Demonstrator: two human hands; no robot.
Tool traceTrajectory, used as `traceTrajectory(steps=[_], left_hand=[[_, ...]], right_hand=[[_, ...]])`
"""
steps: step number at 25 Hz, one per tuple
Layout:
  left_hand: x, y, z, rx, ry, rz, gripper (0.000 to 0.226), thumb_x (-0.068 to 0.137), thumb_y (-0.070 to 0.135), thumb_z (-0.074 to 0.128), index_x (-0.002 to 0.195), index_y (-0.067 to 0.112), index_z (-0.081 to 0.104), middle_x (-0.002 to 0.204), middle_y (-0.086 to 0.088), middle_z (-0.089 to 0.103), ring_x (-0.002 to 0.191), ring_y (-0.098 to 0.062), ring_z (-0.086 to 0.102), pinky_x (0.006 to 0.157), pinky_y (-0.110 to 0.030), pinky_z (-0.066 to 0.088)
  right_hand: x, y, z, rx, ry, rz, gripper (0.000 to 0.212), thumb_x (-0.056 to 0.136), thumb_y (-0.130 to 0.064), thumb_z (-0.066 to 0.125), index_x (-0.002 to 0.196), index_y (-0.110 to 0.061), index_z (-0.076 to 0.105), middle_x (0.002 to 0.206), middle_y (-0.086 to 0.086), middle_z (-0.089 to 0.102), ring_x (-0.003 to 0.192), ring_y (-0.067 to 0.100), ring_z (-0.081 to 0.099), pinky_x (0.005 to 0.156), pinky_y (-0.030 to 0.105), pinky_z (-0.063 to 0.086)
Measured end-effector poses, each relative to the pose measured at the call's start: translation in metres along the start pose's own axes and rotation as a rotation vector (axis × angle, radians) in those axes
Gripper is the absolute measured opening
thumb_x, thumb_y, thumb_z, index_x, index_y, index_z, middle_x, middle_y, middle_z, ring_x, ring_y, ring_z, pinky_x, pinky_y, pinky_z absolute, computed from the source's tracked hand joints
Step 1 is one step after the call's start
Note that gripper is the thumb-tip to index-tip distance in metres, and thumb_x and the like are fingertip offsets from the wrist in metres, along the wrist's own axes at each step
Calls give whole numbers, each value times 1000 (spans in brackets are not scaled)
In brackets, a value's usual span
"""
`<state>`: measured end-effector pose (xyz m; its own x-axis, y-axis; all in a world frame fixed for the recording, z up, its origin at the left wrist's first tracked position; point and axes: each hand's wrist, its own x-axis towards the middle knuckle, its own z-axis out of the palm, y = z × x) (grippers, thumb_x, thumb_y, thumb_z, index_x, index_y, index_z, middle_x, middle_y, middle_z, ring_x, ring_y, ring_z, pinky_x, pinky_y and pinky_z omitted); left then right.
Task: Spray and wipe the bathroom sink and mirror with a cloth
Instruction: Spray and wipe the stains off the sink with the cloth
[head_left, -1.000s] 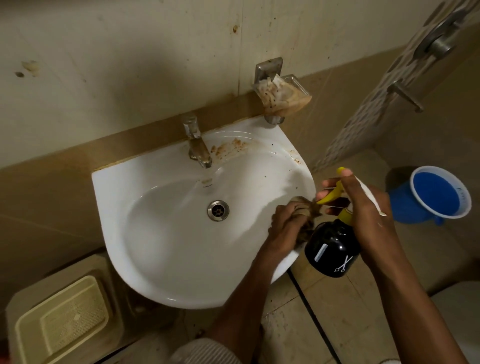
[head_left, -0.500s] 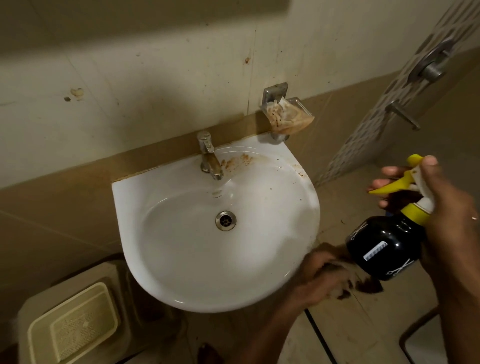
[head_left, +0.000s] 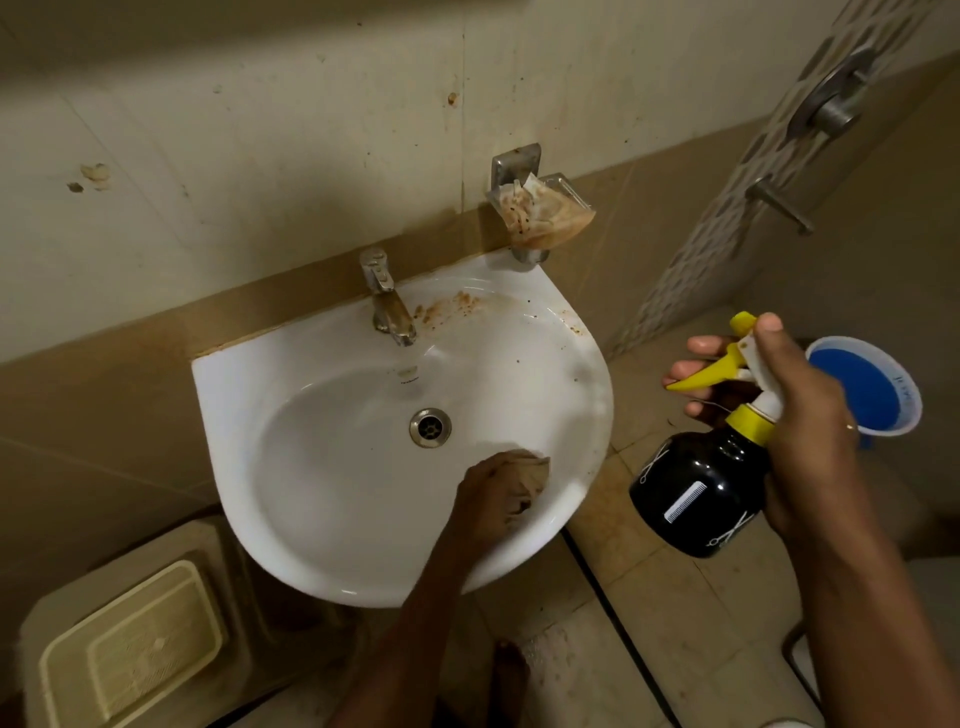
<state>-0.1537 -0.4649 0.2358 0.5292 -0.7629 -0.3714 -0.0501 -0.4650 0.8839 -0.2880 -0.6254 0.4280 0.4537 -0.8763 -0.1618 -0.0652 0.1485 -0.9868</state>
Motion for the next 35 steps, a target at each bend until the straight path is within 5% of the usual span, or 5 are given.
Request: traceTrajectory(steps=[6,11,24,30,35], left_hand=[[-9,31,35,-84,93,94,20,99,11,60,116,20,66,117,6,63,97,18,57,90,-9,42],[3,60,62,-29,92,97,39,81,44,54,118,35,61,117,4,50,108,-12,52,98,-34,49],[93,101,89,455,48,221,55,80,4,66,126,31,53,143,-7,25,132,-29,24,105,-43,31],[103,106,27,-735,-117,64,47,91,37,57,108,-7,59,69,-9,53,52,-18,47,48,-27,39],[62,60,-24,-547,-218,-99,50,94,41,63,122,-1,60,99,-20,68,82,-36,68,75,-49,60]], right_hand=[[0,2,-16,54,6,15,28,107,-41,44,99,-28,68,88,-8,79,83,16,76,73,33,56],[-1,3,-28,58,25,16,27,107,-42,44,102,-28,67,88,-8,80,83,15,77,73,32,58],[3,-4,-53,51,97,18,51,107,-41,44,73,-42,81,88,-4,81,83,17,78,71,30,60],[-1,-2,-59,92,120,14,32,106,-40,45,95,-30,73,92,-3,80,82,19,78,69,30,60],[3,3,-44,88,84,37,29,105,-41,47,98,-27,70,91,-2,81,83,20,77,73,36,56]])
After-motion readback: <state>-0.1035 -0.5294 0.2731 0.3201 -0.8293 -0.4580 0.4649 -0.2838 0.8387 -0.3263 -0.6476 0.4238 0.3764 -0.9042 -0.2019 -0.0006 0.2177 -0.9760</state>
